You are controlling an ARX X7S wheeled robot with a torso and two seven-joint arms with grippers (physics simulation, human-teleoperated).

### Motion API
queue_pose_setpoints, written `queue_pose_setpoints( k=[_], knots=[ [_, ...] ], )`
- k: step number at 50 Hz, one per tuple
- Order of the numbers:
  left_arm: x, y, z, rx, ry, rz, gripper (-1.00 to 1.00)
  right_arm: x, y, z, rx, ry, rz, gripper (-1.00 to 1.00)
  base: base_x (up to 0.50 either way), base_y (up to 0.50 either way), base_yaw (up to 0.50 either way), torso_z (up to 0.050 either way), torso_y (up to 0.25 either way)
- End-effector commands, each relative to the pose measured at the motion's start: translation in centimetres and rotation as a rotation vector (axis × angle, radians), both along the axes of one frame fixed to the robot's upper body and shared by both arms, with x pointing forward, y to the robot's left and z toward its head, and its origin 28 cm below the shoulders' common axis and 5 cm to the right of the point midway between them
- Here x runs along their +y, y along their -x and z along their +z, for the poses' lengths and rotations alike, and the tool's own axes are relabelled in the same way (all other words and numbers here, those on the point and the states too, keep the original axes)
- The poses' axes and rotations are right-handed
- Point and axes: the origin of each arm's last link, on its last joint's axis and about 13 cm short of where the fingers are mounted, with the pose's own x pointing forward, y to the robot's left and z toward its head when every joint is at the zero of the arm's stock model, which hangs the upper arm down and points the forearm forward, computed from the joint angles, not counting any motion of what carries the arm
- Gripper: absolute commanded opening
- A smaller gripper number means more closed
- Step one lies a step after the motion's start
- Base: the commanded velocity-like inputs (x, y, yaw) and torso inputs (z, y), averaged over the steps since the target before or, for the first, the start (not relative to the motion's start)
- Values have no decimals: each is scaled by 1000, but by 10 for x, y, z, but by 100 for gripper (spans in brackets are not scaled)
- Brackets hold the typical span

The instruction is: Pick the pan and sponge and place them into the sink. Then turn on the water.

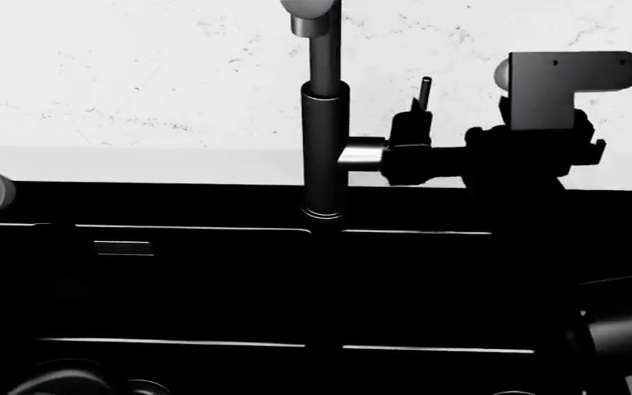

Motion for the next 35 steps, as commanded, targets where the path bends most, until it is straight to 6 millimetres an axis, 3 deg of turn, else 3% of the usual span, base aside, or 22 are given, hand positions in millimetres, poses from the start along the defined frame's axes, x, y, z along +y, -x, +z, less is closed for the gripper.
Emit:
queue_pose_setpoints(
  k=[1, 10, 35],
  knots=[
    [-2, -3, 1, -14, 13, 10, 100, 3, -26, 5, 8, 33, 6, 100, 0, 0, 0, 0, 0],
    [0, 1, 2, -45, 35, -12, 100, 4, -41, 7, 8, 40, 15, 100, 0, 0, 0, 0, 0],
    [-3, 1, 3, -75, 15, -41, 100, 8, -52, 8, 12, 31, 45, 100, 0, 0, 0, 0, 0]
  ],
)
